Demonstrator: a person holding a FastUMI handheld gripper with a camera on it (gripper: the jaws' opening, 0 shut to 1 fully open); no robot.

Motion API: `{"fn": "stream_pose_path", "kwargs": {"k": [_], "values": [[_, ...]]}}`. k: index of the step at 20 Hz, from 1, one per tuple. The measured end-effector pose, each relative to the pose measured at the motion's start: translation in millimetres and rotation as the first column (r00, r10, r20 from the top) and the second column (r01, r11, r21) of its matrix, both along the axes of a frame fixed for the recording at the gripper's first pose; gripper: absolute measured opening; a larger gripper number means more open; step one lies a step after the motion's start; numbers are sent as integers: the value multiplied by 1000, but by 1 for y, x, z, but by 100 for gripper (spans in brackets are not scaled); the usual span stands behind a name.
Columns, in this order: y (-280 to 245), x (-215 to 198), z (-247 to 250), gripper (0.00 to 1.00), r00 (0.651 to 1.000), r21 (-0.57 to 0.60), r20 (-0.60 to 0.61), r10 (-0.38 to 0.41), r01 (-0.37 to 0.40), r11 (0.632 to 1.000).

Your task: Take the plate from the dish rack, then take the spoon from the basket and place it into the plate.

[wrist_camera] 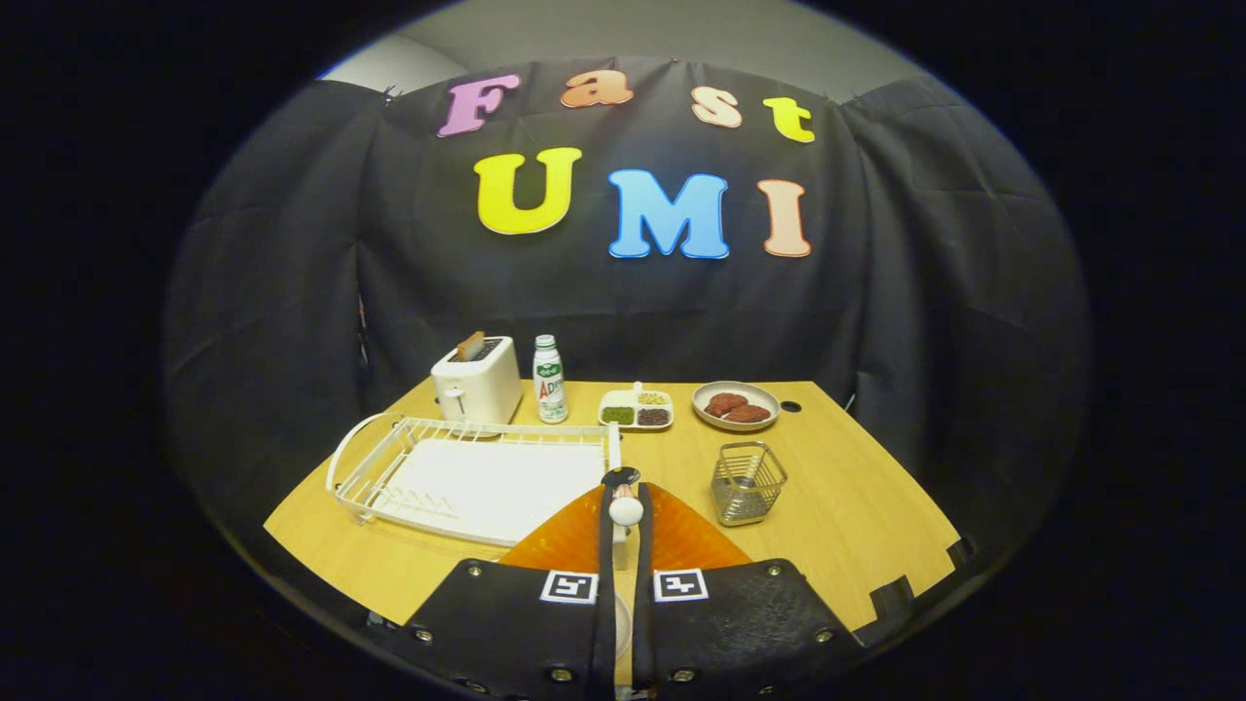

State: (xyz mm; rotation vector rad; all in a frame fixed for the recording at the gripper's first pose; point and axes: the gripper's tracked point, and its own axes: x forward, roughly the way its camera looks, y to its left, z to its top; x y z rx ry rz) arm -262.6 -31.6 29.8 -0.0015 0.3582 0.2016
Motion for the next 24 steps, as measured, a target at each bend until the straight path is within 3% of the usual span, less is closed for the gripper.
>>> {"fn": "stream_pose_path", "kwargs": {"k": [10, 24], "values": [[38, -52, -31, 7, 984, -15, -68, 165, -166, 986], [59, -63, -92, 7, 963, 6, -200, 182, -184, 983]]}}
